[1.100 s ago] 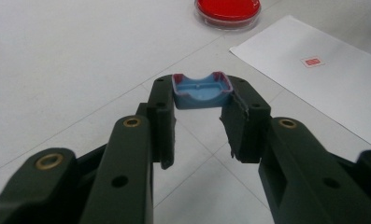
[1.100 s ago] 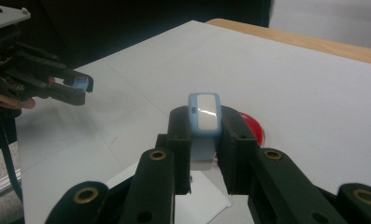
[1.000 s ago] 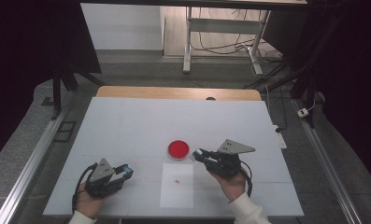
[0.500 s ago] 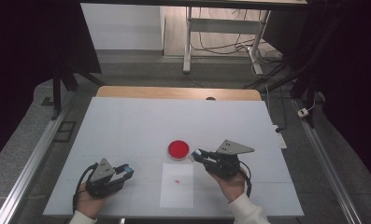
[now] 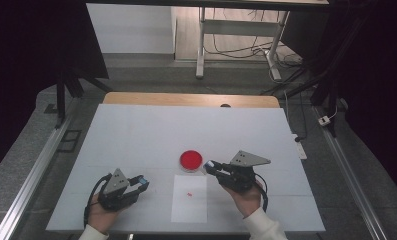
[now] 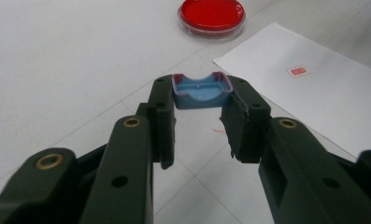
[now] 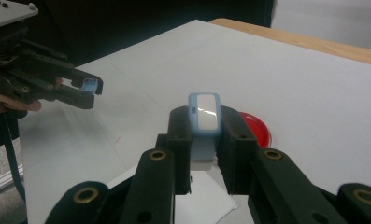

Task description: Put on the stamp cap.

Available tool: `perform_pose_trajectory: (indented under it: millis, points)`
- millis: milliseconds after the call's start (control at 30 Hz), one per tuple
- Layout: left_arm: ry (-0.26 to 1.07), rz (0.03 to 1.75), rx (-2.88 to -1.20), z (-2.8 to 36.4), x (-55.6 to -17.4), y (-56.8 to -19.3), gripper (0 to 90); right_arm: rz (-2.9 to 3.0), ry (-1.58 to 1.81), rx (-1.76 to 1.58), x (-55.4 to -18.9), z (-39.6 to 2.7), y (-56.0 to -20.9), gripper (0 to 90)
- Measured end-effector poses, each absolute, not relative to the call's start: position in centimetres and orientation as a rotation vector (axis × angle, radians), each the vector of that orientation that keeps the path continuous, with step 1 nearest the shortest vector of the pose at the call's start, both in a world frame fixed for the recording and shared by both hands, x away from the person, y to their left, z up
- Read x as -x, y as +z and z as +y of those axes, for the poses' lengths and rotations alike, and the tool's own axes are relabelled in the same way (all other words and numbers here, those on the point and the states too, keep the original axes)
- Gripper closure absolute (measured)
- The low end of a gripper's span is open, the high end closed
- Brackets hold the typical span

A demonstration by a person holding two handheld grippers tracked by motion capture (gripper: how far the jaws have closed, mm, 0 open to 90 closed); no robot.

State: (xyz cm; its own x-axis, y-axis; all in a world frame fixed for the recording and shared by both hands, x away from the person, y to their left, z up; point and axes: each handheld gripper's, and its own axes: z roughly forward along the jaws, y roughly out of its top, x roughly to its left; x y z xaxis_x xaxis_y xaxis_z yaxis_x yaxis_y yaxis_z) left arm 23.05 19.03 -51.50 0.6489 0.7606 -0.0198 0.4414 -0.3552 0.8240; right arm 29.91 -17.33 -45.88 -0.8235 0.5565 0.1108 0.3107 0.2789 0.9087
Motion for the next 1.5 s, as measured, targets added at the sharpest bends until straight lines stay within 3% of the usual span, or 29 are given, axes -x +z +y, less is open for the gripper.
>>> perform_pose_trajectory:
  millis: [1500]
  points:
    - [0.438, 0.764, -2.07, 11.0, -26.3, -51.0, 65.0, 2.294, 1.575, -0.804, -29.6, -17.3, -45.5, 75.2]
